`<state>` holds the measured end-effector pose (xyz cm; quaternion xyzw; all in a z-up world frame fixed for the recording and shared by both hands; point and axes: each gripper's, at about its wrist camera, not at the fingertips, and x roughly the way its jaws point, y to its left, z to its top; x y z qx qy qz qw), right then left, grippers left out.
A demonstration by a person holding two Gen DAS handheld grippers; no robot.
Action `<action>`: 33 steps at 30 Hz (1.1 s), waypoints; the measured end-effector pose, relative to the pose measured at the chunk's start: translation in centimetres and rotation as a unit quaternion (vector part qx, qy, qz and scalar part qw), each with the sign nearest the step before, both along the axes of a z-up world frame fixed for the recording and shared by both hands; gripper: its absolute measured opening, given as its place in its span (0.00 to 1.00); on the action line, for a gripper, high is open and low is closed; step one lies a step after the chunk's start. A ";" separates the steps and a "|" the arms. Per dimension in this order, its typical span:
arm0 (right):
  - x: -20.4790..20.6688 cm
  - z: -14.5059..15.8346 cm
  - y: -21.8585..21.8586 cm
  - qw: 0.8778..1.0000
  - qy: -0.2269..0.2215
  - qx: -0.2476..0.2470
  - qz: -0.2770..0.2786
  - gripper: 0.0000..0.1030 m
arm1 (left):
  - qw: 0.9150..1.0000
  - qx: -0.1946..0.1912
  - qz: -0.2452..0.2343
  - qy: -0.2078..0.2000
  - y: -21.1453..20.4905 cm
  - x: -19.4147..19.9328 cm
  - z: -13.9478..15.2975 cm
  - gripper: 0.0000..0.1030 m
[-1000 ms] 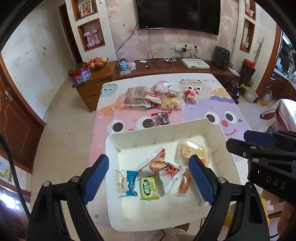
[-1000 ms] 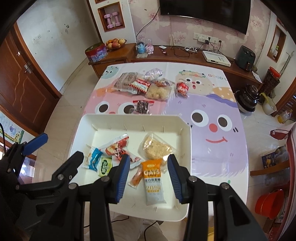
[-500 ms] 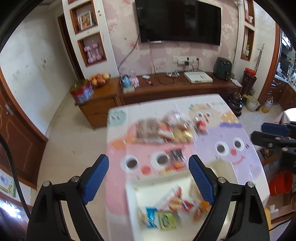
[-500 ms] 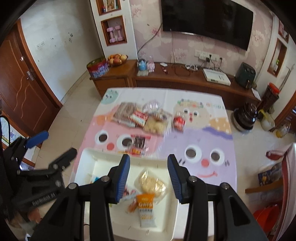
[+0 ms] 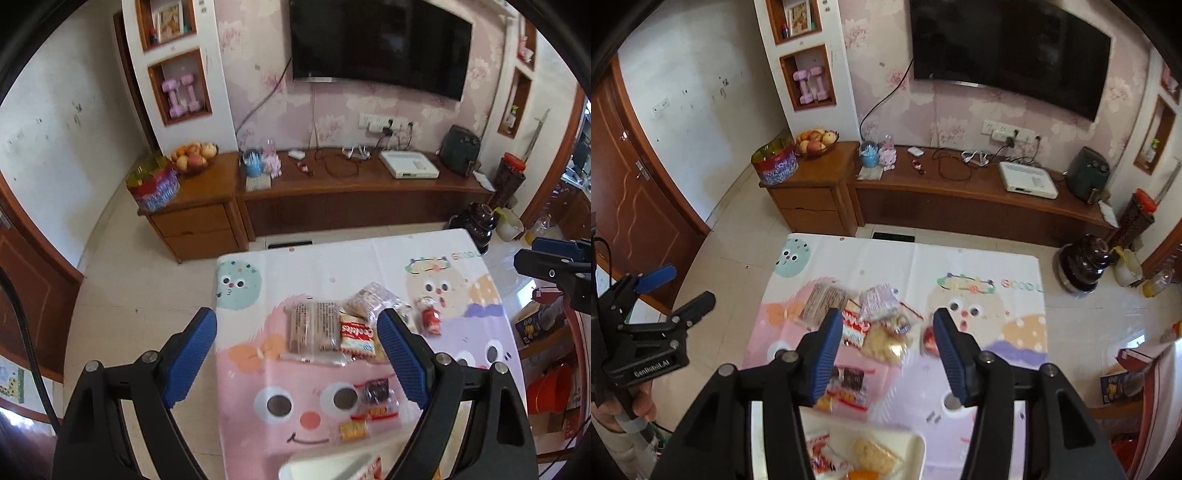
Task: Organize snacks
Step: 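Lift both tools away from the tray toward the snack pile, then grasp the clear bread bag with the left tool while the right tool grasps the white bread bag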
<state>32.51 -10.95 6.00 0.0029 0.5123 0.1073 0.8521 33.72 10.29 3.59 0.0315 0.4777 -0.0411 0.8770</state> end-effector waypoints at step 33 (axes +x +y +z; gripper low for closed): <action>12.6 -28.5 5.9 0.971 0.238 0.014 0.000 0.57 | 0.972 -0.042 0.030 0.229 -2.2 10.9 -29.5 0.85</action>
